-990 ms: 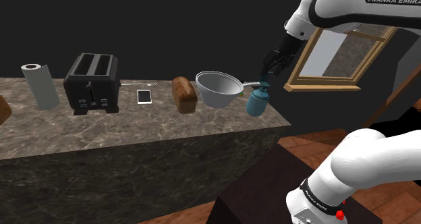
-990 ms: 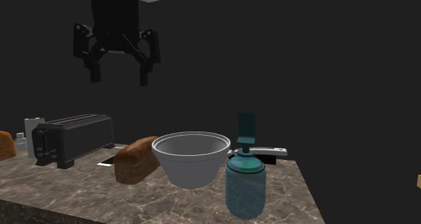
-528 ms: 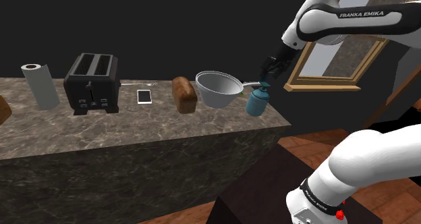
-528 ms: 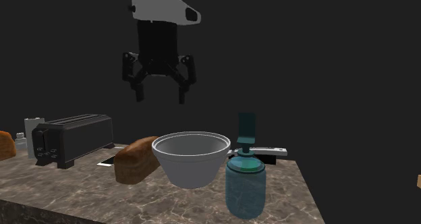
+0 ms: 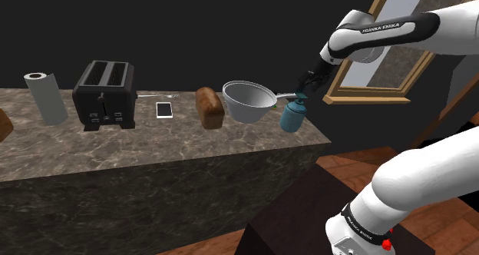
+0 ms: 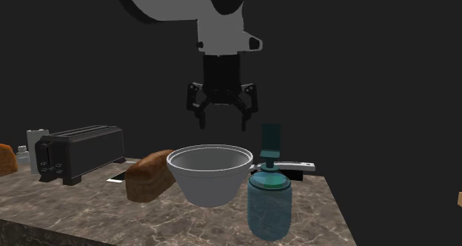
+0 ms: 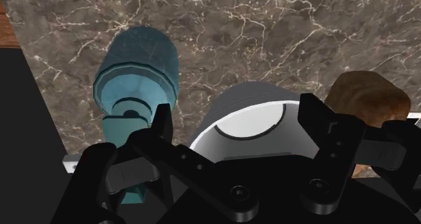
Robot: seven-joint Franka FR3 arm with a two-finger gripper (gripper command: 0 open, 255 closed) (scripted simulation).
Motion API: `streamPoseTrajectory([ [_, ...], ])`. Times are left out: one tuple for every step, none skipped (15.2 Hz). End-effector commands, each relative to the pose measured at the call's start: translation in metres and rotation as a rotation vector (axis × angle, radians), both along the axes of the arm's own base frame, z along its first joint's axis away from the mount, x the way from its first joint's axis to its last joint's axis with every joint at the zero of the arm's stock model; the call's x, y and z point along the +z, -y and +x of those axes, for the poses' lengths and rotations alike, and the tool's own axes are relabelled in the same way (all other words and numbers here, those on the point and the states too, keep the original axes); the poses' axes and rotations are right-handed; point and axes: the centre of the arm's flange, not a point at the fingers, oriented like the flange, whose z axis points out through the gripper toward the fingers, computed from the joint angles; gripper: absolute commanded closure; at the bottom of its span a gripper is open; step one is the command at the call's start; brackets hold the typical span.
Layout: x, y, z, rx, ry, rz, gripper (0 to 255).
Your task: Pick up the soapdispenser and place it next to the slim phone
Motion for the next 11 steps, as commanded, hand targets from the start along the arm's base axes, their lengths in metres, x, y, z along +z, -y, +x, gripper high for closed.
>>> streamPoseTrajectory([
  [-0.011, 0.018, 0.006, -0.019, 0.011, -0.010, 0],
  [-0.016, 0.029, 0.008, -0.029, 0.016, -0.015, 0],
  [-0.021, 0.040, 0.011, -0.039, 0.020, -0.019, 0],
  [-0.026, 0.051, 0.013, -0.049, 0.025, -0.024, 0],
  [-0.031, 0.062, 0.016, -0.059, 0.030, -0.028, 0],
  [-0.035, 0.073, 0.018, -0.069, 0.035, -0.033, 0],
  [-0.040, 0.084, 0.020, -0.079, 0.040, -0.037, 0],
  [-0.045, 0.095, 0.022, -0.089, 0.045, -0.041, 0],
  [-0.049, 0.106, 0.024, -0.098, 0.050, -0.046, 0],
  [-0.050, 0.109, 0.024, -0.101, 0.051, -0.047, 0],
  [-0.055, 0.109, 0.026, -0.101, 0.051, -0.047, 0],
])
